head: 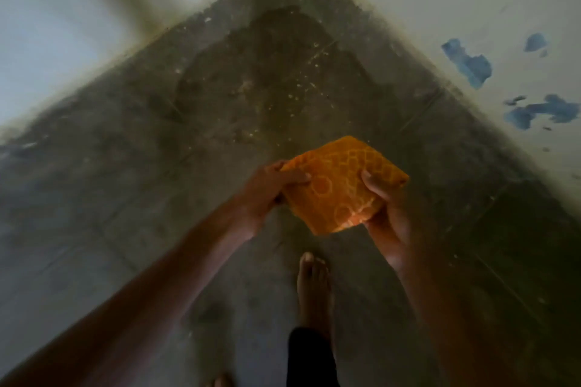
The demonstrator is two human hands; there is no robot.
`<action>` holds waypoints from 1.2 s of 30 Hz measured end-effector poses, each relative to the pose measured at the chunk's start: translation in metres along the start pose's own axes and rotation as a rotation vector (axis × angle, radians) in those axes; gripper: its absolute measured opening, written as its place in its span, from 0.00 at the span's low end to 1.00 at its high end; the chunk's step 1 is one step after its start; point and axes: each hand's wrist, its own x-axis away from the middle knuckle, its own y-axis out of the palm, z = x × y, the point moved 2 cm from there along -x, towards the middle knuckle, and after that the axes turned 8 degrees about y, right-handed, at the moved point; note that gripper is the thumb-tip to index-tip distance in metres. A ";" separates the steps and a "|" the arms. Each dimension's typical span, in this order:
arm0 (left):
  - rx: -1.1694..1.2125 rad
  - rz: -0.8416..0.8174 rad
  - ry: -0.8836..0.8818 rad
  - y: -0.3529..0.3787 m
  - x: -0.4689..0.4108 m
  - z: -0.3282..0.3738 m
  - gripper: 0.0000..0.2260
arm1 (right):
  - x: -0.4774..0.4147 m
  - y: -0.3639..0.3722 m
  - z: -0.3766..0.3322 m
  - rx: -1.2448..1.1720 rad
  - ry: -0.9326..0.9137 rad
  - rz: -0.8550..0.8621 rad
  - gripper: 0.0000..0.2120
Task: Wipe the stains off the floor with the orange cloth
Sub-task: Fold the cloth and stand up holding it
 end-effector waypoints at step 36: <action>0.208 0.287 0.349 -0.136 0.870 0.243 0.35 | 0.775 0.359 -0.001 0.540 -0.057 -0.441 0.28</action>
